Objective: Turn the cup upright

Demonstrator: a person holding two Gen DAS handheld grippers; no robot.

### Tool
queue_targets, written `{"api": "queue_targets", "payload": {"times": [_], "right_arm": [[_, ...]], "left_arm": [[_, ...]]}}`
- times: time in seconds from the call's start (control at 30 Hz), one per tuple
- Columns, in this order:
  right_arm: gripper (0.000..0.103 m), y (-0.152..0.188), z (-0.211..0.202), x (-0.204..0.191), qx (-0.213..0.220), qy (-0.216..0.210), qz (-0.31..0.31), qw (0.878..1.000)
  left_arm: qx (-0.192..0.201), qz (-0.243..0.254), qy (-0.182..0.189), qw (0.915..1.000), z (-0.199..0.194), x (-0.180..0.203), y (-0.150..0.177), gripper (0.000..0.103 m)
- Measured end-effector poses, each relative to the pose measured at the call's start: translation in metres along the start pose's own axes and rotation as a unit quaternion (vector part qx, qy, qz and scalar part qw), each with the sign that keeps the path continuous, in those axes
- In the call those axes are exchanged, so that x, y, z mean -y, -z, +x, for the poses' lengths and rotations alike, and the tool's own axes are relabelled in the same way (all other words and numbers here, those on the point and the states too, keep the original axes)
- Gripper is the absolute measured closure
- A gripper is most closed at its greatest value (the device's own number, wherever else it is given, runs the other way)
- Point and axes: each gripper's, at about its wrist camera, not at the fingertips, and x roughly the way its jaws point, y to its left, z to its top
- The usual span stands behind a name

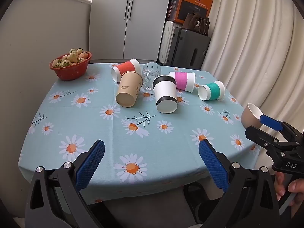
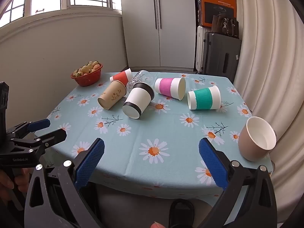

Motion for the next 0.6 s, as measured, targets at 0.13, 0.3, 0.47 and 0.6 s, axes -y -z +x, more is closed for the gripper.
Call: {"api": "queue_targets", "payload": {"times": [0.13,0.3,0.47,0.6], "right_arm": [[0.004,-0.0002,0.0006,-0.0004,-0.003,0.001,-0.001,1.0],[0.004,-0.0004,0.0006,0.0008,-0.003,0.0,0.0,1.0],[0.004,0.0011,0.0035,0.0012,-0.007,0.002,-0.001,1.0],[0.004,0.001,0.003,0.0015,-0.009,0.003,-0.001,1.0]], "left_arm": [[0.002,-0.001,0.001,1.0,-0.0004,0.0006,0.0001,0.006],[0.0,0.0,0.003,1.0,0.0012,0.0034,0.0003,0.006],[-0.002,0.0,0.004,1.0,0.0001,0.0072,-0.0007,0.006],[-0.003,-0.002,0.006,1.0,0.0022,0.0056,0.0013,0.006]]}}
